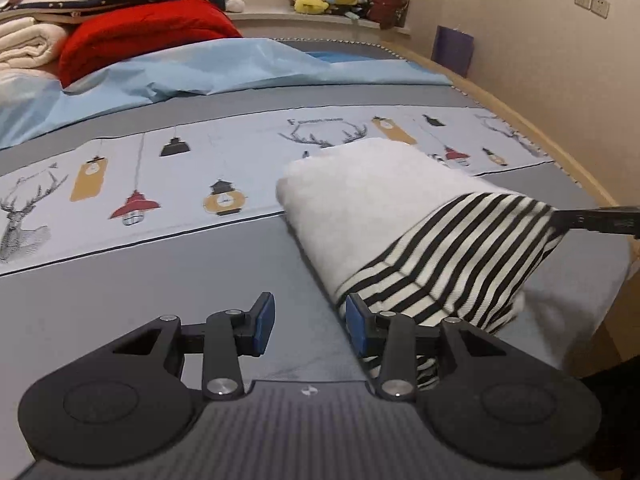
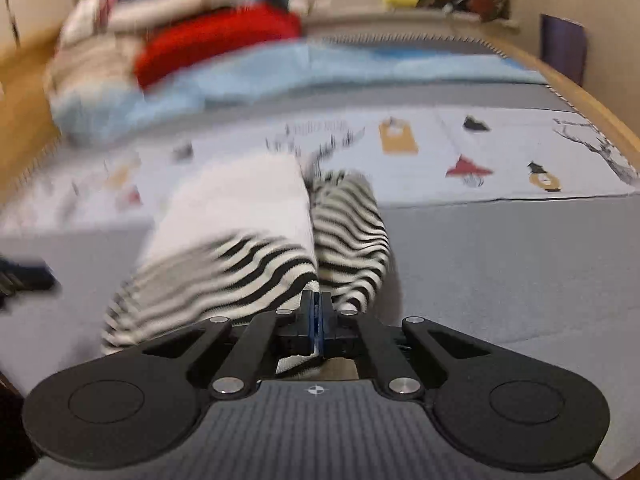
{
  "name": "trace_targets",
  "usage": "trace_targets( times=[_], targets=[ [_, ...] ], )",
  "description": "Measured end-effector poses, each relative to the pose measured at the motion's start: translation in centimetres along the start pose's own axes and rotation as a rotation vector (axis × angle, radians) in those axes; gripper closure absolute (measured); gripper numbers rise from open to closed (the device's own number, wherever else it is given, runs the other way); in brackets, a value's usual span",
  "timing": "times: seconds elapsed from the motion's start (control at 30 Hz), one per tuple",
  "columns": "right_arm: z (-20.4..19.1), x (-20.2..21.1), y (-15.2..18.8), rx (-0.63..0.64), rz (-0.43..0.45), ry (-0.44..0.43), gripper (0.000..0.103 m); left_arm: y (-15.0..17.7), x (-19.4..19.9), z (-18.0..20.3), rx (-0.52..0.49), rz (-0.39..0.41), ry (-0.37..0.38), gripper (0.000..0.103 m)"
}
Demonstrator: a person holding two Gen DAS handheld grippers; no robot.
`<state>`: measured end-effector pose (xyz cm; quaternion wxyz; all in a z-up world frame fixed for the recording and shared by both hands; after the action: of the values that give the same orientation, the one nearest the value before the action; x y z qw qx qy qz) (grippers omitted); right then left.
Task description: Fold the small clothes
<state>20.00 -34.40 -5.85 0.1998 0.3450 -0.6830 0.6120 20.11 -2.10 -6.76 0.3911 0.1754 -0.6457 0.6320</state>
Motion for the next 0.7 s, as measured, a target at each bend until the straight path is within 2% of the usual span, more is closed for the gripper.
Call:
trace_targets(
  times=[0.1, 0.2, 0.43, 0.6, 0.63, 0.7],
  targets=[
    [1.2, 2.6, 0.8, -0.018, 0.016, -0.037, 0.103, 0.1, -0.5, 1.0, -0.011, -0.009, 0.019, 0.059],
    [2.2, 3.1, 2.4, -0.005, -0.043, -0.032, 0.103, 0.1, -1.0, 2.2, -0.028, -0.012, 0.039, 0.059],
    [3.6, 0.2, 6.0, -0.020, -0.286, 0.028, 0.103, -0.3, -2.7, 5.1, -0.095, -0.011, 0.099, 0.055],
    [2.9, -1.0, 6.1, 0.005, -0.321, 0.044, 0.103, -1.0, -4.8, 6.2, -0.098, -0.022, 0.143, 0.055],
    [2.9, -1.2, 6.0, 0.008, -0.329, 0.051, 0.103, -1.0, -5.4, 6.5, -0.100, -0.038, 0.154, 0.055],
    [3.0, -1.7, 6.2, 0.018, -0.352, 0.066, 0.103, 0.3, -8.0, 6.9, -0.140, -0.147, 0.130, 0.054]
  ],
)
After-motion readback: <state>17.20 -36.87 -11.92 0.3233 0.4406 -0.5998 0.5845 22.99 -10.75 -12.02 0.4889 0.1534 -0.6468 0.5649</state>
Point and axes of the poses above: each gripper's, at about its wrist camera, not at the fingertips, and x roughly against the way its jaws point, z to its right, y to its underside, the point moved 7 cm from there along -x, roughly the way its jaws point, and after that the axes turned 2 degrees about y, right-handed, at the moved point
